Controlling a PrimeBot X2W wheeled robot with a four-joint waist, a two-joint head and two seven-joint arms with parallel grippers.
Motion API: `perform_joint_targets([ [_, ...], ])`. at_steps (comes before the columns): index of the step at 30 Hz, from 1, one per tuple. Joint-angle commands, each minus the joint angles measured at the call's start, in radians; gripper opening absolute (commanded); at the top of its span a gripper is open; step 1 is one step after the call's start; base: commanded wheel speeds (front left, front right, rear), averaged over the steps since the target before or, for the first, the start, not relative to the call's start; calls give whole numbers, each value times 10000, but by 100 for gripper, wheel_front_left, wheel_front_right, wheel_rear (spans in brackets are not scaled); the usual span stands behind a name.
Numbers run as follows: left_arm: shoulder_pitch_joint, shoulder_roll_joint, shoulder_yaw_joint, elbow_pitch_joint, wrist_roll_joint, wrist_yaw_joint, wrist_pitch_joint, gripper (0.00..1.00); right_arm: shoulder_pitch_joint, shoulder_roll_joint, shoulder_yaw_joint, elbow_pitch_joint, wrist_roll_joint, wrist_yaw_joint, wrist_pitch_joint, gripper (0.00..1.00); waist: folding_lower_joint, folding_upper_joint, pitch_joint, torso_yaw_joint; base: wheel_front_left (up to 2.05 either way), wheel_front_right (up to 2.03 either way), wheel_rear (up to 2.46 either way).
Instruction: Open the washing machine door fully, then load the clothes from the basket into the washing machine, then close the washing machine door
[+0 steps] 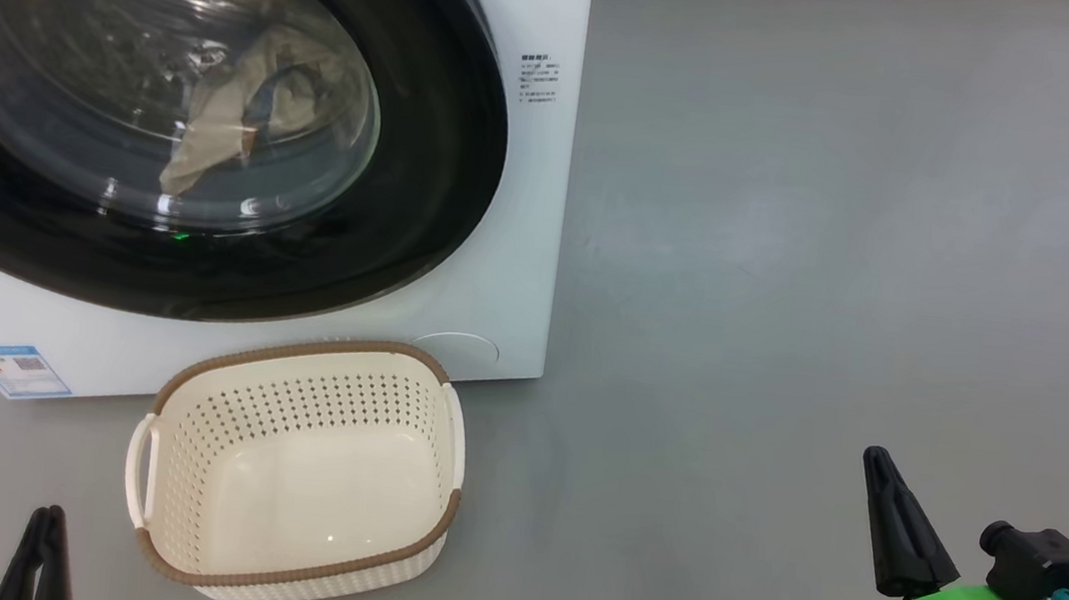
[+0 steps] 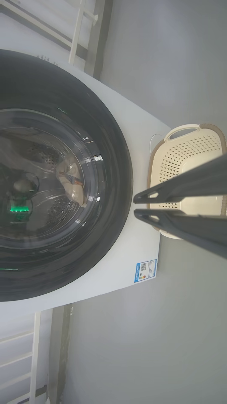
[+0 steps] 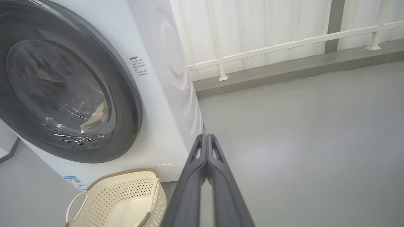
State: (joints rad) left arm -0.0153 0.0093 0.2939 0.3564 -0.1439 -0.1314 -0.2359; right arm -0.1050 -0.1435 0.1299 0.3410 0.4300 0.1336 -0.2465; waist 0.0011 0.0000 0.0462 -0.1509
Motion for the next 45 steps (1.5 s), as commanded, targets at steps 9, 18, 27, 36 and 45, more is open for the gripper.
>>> perform_joint_targets([
  [9, -210, 158, -175, -297, -1328, 1, 264, 0, -227, -54, -201, -310, 1124, -3, 271, 0, -10, 0, -37, 139, 0, 0, 0],
  [18, -258, 176, -303, -361, -2293, 1, 487, 0, -213, -7, -329, -358, 1924, -5, 484, 0, -10, 0, -65, 238, 0, 0, 0],
  [27, -316, 196, -437, -428, -3378, 2, 748, 0, -194, 50, -480, -412, 2818, -7, 730, 0, -10, 0, -97, 349, 0, 0, 0],
  [36, -374, 217, -568, -494, -4457, 3, 1011, 0, -175, 112, -636, -467, 3703, -9, 979, 0, -10, 0, -129, 460, 0, 0, 0],
  [45, -440, 239, -713, -566, -5661, 3, 1305, 0, -155, 186, -816, -527, 4686, -12, 1262, 0, -10, 0, -165, 584, 0, 0, 0],
])
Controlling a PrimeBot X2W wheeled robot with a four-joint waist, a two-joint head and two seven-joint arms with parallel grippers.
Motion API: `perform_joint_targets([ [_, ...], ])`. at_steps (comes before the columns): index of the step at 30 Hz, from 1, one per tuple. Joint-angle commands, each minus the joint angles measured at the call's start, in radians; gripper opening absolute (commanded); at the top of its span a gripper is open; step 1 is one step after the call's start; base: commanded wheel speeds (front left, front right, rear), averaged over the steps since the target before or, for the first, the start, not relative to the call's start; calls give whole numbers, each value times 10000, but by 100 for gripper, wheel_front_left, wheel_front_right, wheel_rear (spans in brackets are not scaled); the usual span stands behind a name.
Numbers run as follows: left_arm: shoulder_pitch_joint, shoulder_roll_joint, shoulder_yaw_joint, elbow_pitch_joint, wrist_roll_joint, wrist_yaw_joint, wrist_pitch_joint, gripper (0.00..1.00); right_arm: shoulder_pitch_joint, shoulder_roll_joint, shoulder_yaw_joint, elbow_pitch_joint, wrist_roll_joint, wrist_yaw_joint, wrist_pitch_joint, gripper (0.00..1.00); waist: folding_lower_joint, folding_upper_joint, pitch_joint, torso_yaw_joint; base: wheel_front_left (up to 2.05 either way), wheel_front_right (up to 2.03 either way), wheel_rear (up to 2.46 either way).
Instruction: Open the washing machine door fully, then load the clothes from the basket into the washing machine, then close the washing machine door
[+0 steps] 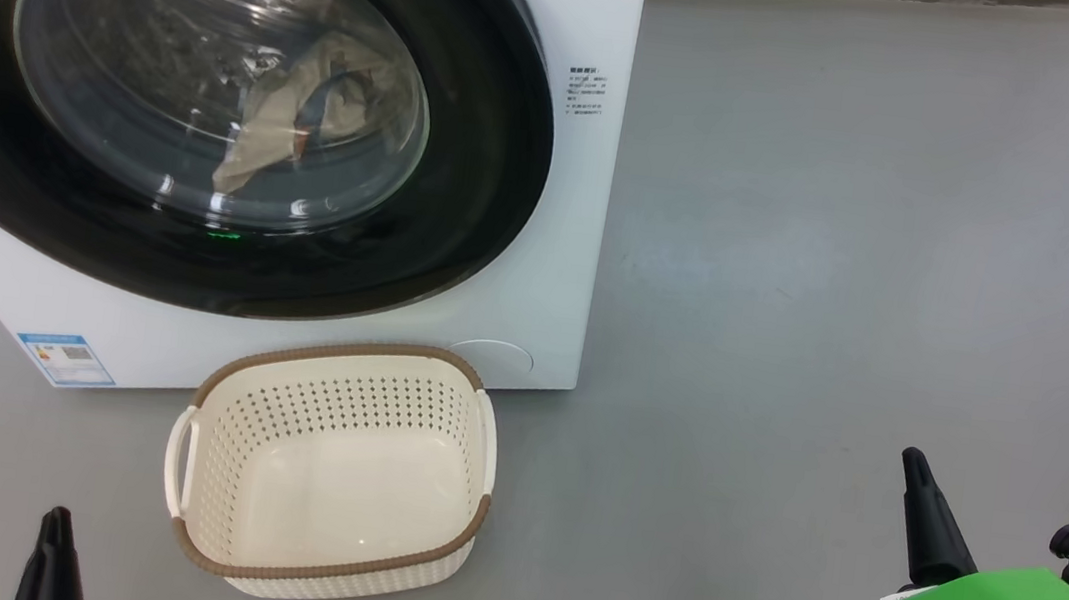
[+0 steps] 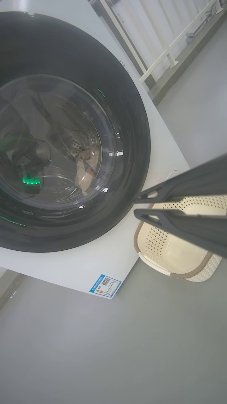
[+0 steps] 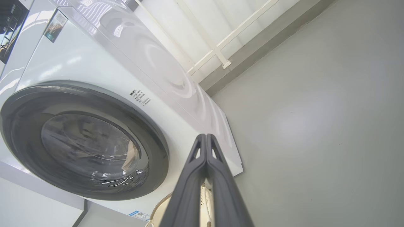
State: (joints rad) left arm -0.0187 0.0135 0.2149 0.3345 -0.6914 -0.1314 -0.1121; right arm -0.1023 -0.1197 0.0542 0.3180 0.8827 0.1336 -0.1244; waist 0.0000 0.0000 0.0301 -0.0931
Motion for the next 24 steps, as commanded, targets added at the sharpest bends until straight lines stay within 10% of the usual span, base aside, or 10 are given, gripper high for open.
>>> perform_joint_targets([
  [1, -412, 200, 63, -355, -306, 3, 95, 0, -181, -45, -77, -303, 256, -12, 69, 0, 0, 0, -7, 19, 0, 0, 0],
  [24, -556, 250, -255, -515, -2950, 5, 741, 0, -138, 131, -493, -434, 2397, -17, 708, 0, 0, 0, -85, 291, 0, 0, 0],
])
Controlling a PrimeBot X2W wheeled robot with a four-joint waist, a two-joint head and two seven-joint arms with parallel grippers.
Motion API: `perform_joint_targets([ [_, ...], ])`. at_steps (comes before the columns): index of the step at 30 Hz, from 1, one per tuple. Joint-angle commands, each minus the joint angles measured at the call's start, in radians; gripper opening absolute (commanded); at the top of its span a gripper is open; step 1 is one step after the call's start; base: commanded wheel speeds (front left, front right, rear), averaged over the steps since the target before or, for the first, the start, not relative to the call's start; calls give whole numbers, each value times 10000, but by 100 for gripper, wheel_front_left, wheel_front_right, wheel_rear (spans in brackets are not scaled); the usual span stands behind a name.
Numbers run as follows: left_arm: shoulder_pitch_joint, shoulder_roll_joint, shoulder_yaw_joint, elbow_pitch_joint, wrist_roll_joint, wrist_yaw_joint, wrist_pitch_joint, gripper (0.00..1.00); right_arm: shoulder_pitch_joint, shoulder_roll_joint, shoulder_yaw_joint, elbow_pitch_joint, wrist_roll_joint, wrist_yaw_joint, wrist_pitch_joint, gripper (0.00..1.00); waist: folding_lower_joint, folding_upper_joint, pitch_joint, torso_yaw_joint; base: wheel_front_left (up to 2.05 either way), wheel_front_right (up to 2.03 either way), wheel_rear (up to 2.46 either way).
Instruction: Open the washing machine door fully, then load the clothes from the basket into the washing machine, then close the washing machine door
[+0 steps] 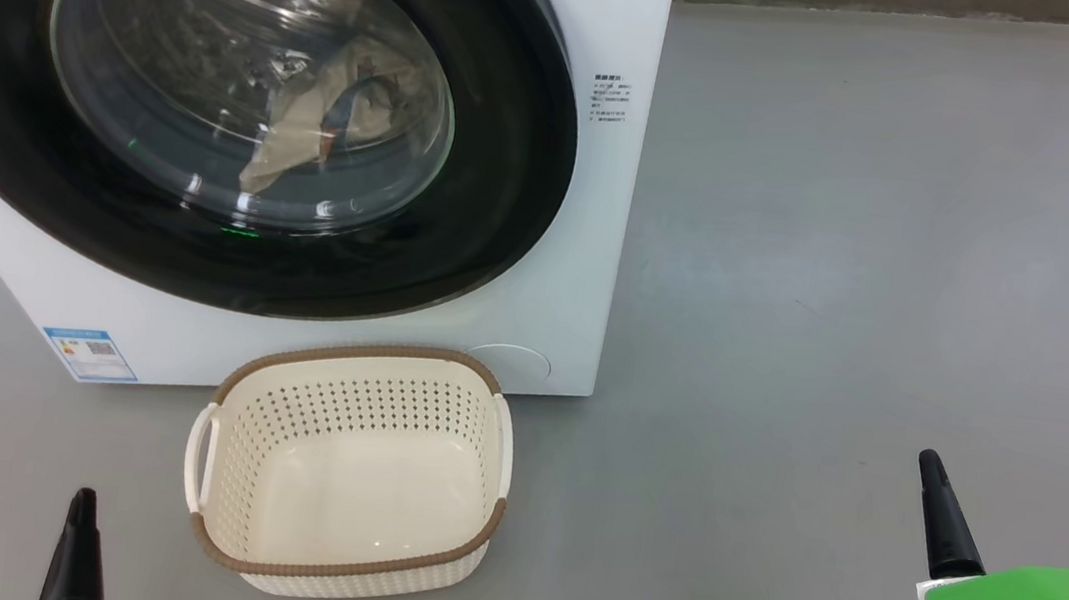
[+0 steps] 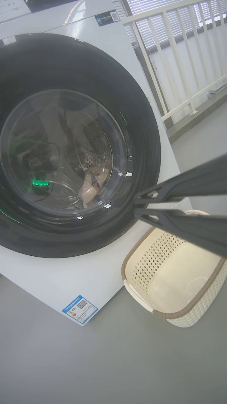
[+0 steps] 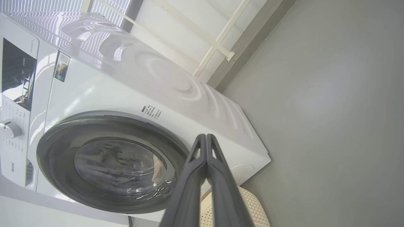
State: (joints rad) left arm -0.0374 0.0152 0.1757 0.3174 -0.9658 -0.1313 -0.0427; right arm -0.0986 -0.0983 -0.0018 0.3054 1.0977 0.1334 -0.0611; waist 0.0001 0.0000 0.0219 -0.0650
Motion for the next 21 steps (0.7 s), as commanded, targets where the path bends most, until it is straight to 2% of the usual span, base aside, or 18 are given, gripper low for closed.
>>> perform_joint_targets([
  [1, -376, 235, 121, -352, -331, 3, 77, 0, -172, -75, 47, -314, 348, -15, 105, 0, 0, 0, -7, 23, 0, 0, 0],
  [21, -506, 280, -170, -498, -2735, 4, 662, 0, -135, 96, -348, -433, 2280, -20, 699, 0, 0, 0, -78, 270, 0, 0, 0],
])
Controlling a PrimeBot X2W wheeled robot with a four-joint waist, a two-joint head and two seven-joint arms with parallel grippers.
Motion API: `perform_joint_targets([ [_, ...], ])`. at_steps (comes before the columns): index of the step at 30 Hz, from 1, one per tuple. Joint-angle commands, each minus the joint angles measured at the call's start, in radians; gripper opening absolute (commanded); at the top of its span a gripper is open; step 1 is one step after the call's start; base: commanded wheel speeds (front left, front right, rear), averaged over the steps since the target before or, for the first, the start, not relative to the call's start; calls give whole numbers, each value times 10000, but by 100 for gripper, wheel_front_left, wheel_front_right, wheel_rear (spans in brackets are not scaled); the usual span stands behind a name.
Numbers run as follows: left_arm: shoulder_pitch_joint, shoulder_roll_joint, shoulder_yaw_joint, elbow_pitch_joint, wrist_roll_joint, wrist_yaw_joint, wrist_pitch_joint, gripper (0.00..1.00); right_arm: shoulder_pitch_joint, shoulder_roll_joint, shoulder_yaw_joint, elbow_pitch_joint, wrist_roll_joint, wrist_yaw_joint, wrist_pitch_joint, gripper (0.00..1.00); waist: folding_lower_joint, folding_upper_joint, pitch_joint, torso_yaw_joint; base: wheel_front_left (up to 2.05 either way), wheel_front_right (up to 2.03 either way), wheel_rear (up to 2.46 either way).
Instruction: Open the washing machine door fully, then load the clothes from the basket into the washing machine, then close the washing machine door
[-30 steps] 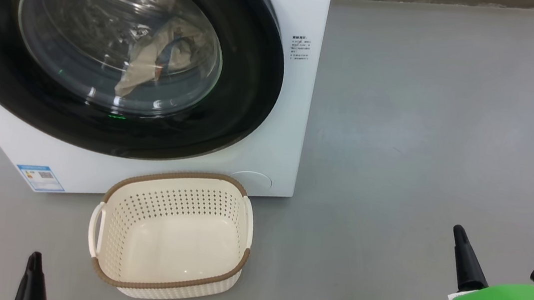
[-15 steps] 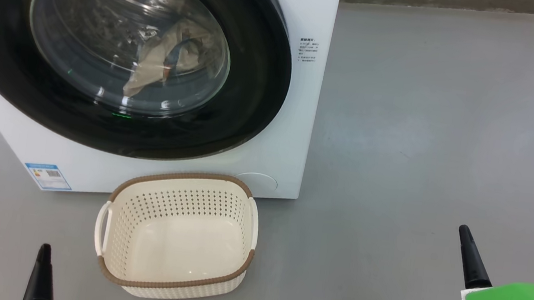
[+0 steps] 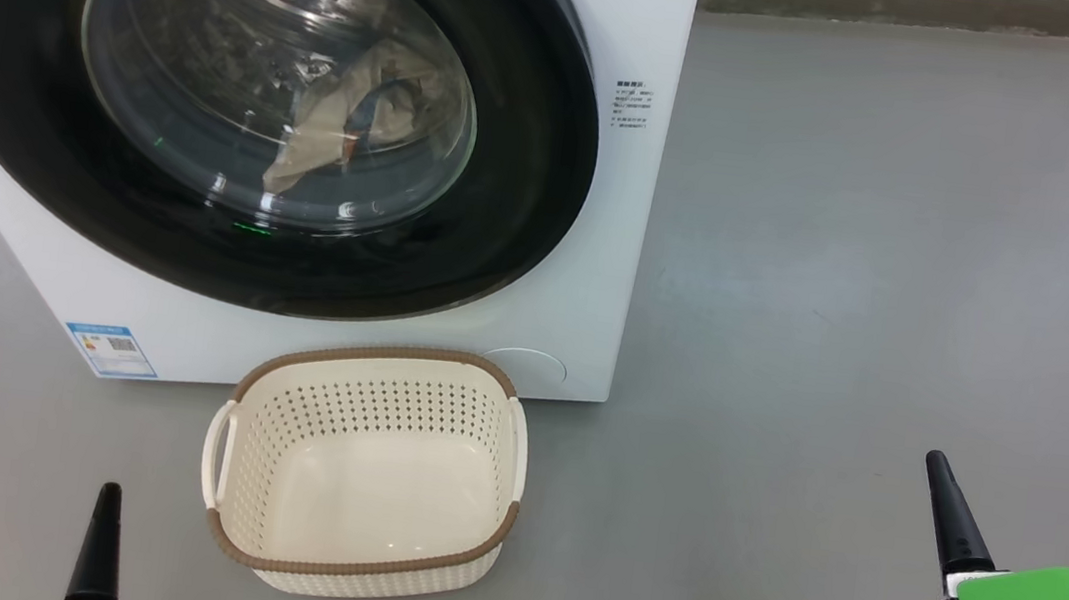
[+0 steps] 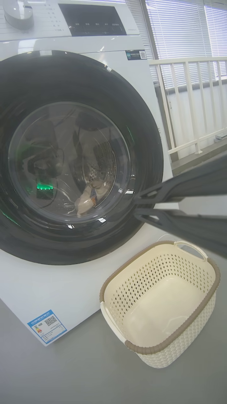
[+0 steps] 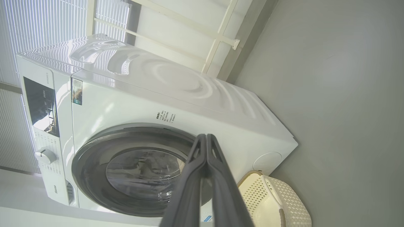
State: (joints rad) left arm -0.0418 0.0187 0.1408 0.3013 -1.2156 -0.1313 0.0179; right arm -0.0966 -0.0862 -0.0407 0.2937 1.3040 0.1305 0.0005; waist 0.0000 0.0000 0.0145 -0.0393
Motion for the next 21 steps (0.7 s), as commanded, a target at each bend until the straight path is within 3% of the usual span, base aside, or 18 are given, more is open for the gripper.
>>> perform_joint_targets([
  [1, -469, 248, 164, -344, -357, 4, 86, 0, -153, -16, 21, -321, 313, 9, 113, 0, 0, 0, -8, 26, 0, 0, 0],
  [21, -593, 291, -112, -483, -2645, 5, 643, 0, -118, 153, -364, -434, 2144, 5, 686, 0, 0, 0, -76, 261, 0, 0, 0],
])
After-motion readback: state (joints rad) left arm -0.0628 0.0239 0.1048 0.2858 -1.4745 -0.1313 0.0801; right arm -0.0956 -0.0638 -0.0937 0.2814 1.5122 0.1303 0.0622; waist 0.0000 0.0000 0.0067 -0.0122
